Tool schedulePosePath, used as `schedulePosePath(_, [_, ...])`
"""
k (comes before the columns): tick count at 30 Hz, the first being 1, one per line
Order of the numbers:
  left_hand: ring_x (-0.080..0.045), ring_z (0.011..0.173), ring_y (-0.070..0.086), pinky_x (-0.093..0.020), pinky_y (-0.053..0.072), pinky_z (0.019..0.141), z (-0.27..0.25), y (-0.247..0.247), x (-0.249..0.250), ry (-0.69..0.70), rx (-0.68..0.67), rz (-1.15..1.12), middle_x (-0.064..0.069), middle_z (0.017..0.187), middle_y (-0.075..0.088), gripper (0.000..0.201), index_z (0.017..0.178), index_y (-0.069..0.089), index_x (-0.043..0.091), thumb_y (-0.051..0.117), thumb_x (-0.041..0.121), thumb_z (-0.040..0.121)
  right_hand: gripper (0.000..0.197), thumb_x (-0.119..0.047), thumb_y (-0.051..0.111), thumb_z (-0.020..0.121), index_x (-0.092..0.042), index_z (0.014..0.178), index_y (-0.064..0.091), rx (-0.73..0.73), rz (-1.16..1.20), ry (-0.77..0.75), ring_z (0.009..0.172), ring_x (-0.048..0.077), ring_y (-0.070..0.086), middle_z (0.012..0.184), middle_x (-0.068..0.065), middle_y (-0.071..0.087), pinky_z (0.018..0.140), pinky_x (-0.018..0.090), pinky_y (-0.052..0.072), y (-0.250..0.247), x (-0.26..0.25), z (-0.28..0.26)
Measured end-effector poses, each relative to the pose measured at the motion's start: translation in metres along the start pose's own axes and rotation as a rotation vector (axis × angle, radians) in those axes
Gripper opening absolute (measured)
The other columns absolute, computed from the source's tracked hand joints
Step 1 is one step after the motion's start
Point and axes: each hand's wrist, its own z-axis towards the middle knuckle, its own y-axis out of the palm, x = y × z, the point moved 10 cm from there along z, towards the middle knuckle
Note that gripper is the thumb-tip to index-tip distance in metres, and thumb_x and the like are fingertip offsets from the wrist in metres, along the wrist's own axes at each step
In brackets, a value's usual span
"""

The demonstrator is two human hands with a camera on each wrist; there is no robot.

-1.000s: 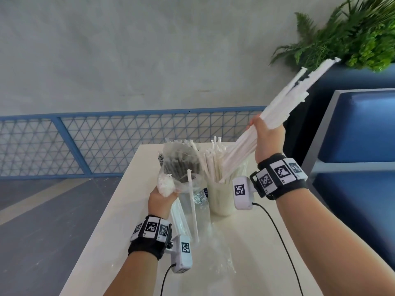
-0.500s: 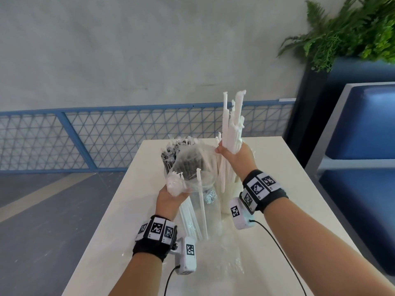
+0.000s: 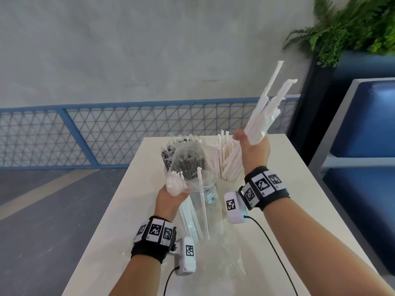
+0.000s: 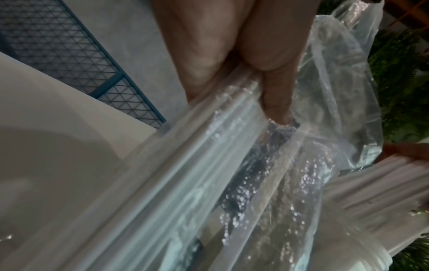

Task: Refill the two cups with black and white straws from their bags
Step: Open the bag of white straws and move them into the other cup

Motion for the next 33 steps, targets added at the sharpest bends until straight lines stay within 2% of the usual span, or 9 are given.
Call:
schedulePosePath(3, [0.005,0.059,0.062,-0.009,0.049,0.06,-0.002,0.003,0.005,0.015,-0.009,0.004,0.008,0.06,0.068,0.02,0.075,0.062,0.009,0.075,-0.005,0.068,0.018,-0.017,0.067,0.081,-0.01,0.096,0.061,-0.131,-0.124,0.093,0.073,0.005,0.057,0.08,-0.008,0.061,0.065,0.014,0.045,0.018,0.029,-0.015])
schedulePosePath(6, [0.004,0.061,0.062,-0.009,0.049,0.061,-0.003,0.005,0.006,0.012,-0.028,0.02,0.003,0.068,0.067,0.017,0.08,0.062,0.004,0.069,-0.01,0.072,0.043,-0.029,0.071,0.079,-0.001,0.109,0.058,-0.213,-0.233,0.183,0.092,0.021,0.062,0.1,0.005,0.065,0.083,0.033,0.052,0.027,0.052,-0.03])
schedulePosePath(12, [-0.016,0.074,0.057,-0.009,0.049,0.063,-0.002,-0.002,0.002,-0.01,0.02,0.044,-0.006,0.078,0.061,0.023,0.091,0.059,-0.004,0.069,-0.011,0.072,0.025,-0.021,0.065,0.083,-0.016,0.104,0.052,-0.066,-0.074,-0.119,0.066,-0.002,0.055,0.076,-0.01,0.058,0.059,0.01,0.046,0.014,-0.015,-0.011])
schedulePosePath(16, [0.003,0.061,0.062,-0.008,0.048,0.06,-0.004,0.001,0.006,0.008,0.007,0.09,0.005,0.068,0.066,0.02,0.075,0.064,0.01,0.077,-0.004,0.067,0.007,-0.011,0.05,0.09,-0.018,0.088,0.052,-0.241,-0.159,-0.131,0.07,0.01,0.056,0.08,0.002,0.062,0.058,0.004,0.041,0.036,-0.005,-0.016])
schedulePosePath(22, [0.009,0.054,0.059,-0.005,0.045,0.055,-0.008,0.003,0.007,0.007,-0.018,0.086,0.011,0.058,0.065,0.019,0.071,0.063,0.012,0.071,-0.005,0.073,0.023,-0.02,0.053,0.09,-0.007,0.109,0.053,-0.369,-0.48,-0.192,0.098,0.024,0.054,0.102,0.007,0.059,0.086,0.034,0.043,0.05,0.012,-0.026])
schedulePosePath(24, [0.01,0.05,0.057,-0.003,0.043,0.052,-0.009,0.003,0.008,0.0,-0.017,0.095,0.015,0.048,0.063,0.022,0.068,0.061,0.014,0.071,-0.004,0.073,0.041,-0.028,0.06,0.087,-0.009,0.121,0.047,-0.184,-0.486,-0.43,0.114,0.02,0.043,0.121,0.006,0.049,0.103,0.023,0.032,0.034,-0.024,-0.043])
schedulePosePath(26, [0.012,0.047,0.055,-0.002,0.041,0.049,-0.009,0.005,0.011,0.013,-0.021,0.117,0.021,0.044,0.061,0.027,0.066,0.057,0.016,0.07,-0.007,0.073,0.033,-0.026,0.058,0.086,-0.014,0.115,0.047,-0.05,-0.324,-0.664,0.104,0.012,0.044,0.115,0.004,0.048,0.097,0.009,0.029,0.018,-0.059,-0.077])
schedulePosePath(29, [0.013,0.05,0.057,-0.003,0.042,0.051,-0.011,0.005,0.013,0.015,-0.028,0.104,0.024,0.047,0.062,0.029,0.069,0.057,0.016,0.069,-0.01,0.073,0.017,-0.023,0.046,0.09,-0.015,0.104,0.051,-0.301,-0.24,-0.638,0.078,-0.004,0.043,0.097,-0.006,0.048,0.077,0.002,0.035,0.038,-0.05,-0.111])
schedulePosePath(33, [0.008,0.062,0.062,-0.006,0.047,0.06,-0.015,0.004,0.012,0.025,-0.055,0.083,0.009,0.073,0.068,0.023,0.084,0.064,0.012,0.076,-0.001,0.07,0.024,-0.016,0.048,0.093,-0.011,0.116,0.055,-0.556,-0.527,-0.41,0.084,0.004,0.053,0.112,0.003,0.054,0.079,0.014,0.043,0.068,0.007,-0.117])
